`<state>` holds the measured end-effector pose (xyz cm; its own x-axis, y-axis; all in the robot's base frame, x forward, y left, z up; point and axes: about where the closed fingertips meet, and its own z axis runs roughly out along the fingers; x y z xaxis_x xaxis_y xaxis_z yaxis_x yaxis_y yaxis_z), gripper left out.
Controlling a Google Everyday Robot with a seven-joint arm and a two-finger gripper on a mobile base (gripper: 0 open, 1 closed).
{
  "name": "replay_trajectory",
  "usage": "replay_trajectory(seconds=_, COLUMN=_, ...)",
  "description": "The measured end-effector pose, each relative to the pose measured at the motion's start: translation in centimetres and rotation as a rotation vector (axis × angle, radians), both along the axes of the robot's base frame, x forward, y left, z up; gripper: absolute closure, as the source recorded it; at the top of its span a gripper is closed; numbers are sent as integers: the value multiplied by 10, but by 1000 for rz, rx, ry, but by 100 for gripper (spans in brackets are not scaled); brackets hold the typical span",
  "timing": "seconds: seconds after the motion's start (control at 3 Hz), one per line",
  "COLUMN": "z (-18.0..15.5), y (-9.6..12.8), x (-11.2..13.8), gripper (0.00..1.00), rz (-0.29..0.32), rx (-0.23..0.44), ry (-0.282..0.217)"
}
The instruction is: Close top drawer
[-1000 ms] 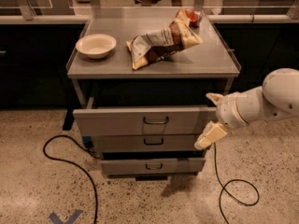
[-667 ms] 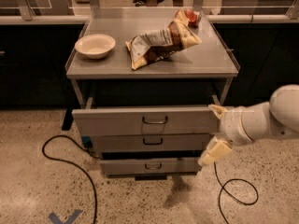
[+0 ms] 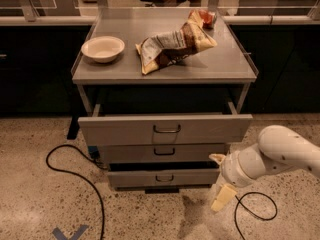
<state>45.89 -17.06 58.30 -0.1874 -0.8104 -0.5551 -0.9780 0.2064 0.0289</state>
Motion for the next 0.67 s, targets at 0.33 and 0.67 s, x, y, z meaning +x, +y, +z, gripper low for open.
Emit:
replay_trajectory(seconds=0.33, z=-22, y=11, x=28, gripper=0, rz=-8, rx=14, ry=-22)
replay_trajectory(seconds=0.67, z=-1, y=15, x=51, gripper=0, rz=-92, rx=22, ry=-156)
